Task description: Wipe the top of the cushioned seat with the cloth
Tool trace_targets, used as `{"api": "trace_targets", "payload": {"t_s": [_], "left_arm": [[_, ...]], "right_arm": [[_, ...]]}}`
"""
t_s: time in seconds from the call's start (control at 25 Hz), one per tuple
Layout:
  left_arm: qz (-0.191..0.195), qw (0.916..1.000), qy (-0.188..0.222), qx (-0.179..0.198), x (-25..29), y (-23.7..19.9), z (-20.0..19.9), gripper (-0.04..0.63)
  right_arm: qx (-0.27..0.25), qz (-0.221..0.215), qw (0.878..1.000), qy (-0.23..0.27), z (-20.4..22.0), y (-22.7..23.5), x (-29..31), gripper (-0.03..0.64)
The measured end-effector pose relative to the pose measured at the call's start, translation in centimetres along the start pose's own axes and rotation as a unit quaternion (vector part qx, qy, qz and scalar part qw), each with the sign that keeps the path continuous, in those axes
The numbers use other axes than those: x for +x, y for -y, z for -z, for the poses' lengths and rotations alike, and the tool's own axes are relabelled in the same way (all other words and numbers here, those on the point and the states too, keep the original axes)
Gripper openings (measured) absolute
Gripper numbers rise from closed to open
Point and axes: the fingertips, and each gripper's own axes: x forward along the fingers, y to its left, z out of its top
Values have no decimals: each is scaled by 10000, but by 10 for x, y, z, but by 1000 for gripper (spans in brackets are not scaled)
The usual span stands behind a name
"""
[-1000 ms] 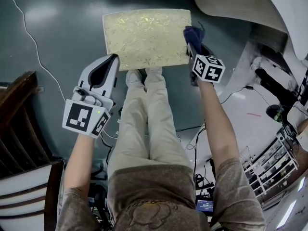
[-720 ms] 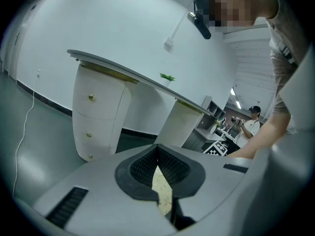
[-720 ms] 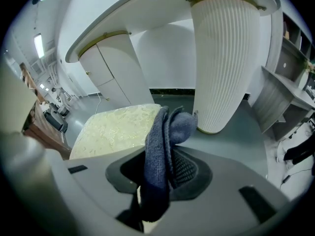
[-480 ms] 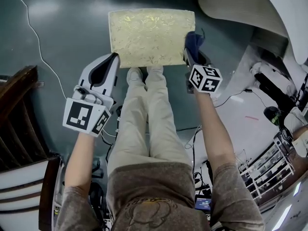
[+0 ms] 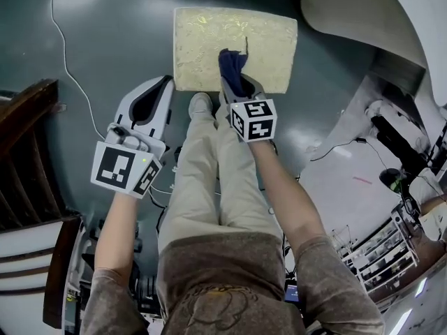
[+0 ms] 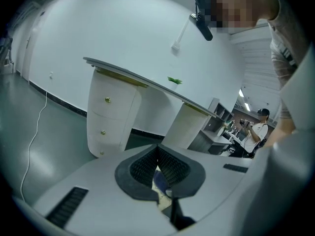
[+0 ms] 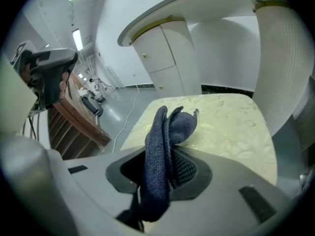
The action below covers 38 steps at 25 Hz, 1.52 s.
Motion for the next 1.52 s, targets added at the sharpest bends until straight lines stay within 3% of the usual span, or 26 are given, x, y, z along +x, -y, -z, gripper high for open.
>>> {"api": "trace_targets", "payload": {"t_s": [0.24, 0.68, 1.52], "left_arm": [[-229, 9996, 102, -108, -18, -12, 1, 9], [-428, 9988, 149, -202, -45, -23, 9, 9], [2, 10000, 78, -48, -35, 4, 16, 9]], "right_arm": [[-598, -570, 9963, -245, 18, -69, 28, 120], [-792, -956, 9916, -356, 33, -128, 53, 118], [-583, -438, 9972, -185, 32, -76, 36, 118]]}}
